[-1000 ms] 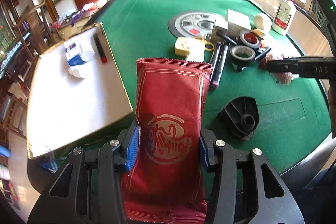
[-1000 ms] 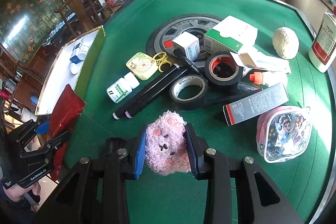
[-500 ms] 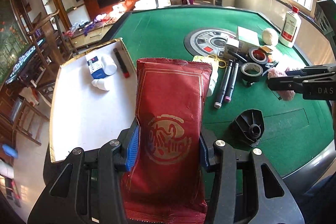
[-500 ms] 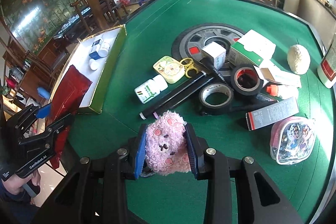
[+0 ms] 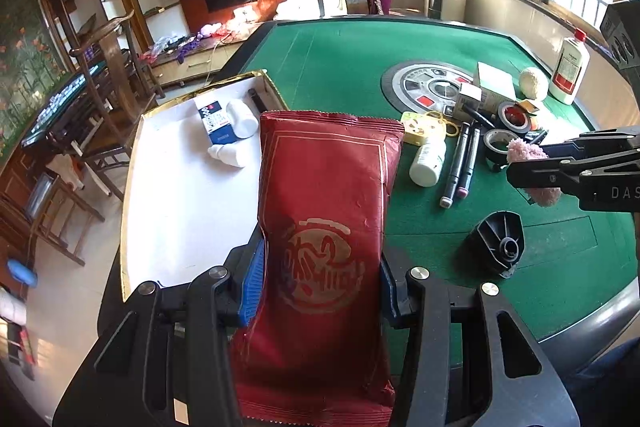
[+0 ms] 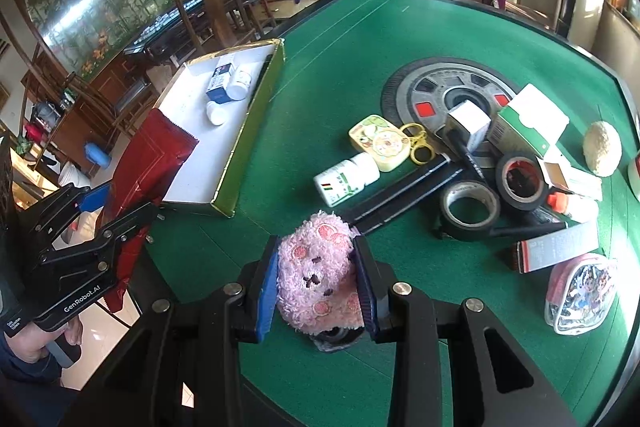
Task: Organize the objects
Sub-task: 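Carry the red packet with the left tool while the right tool carries the plush toy to the tray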
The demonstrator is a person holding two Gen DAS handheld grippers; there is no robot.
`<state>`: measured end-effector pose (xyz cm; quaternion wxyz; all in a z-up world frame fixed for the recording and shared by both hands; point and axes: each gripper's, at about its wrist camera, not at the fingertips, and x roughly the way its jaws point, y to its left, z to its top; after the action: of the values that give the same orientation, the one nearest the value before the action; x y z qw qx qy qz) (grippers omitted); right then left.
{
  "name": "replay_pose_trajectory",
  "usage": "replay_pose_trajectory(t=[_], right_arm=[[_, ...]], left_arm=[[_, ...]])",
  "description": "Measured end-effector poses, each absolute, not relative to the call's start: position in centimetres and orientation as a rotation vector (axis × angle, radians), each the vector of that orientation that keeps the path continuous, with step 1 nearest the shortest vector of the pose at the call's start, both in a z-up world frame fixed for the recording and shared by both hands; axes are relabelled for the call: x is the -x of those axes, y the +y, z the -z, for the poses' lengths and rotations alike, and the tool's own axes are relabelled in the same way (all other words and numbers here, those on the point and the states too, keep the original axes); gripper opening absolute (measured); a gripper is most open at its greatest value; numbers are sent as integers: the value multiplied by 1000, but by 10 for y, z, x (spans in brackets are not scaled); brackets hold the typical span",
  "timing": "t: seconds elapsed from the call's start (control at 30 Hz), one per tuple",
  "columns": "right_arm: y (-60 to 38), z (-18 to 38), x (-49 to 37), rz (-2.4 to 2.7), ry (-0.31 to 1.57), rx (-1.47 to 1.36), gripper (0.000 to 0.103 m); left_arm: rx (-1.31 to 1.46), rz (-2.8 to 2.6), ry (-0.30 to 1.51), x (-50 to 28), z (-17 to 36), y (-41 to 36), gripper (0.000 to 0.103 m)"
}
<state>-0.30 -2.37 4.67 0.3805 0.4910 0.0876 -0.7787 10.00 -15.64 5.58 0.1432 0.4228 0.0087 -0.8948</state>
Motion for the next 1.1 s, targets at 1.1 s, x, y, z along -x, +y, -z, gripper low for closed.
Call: replay_pose_trajectory(t=[1.1], right_arm=[[-218, -63, -10, 1818, 344, -1173, 34]], left_arm=[[-1203, 2447, 71, -104, -44, -285, 46]])
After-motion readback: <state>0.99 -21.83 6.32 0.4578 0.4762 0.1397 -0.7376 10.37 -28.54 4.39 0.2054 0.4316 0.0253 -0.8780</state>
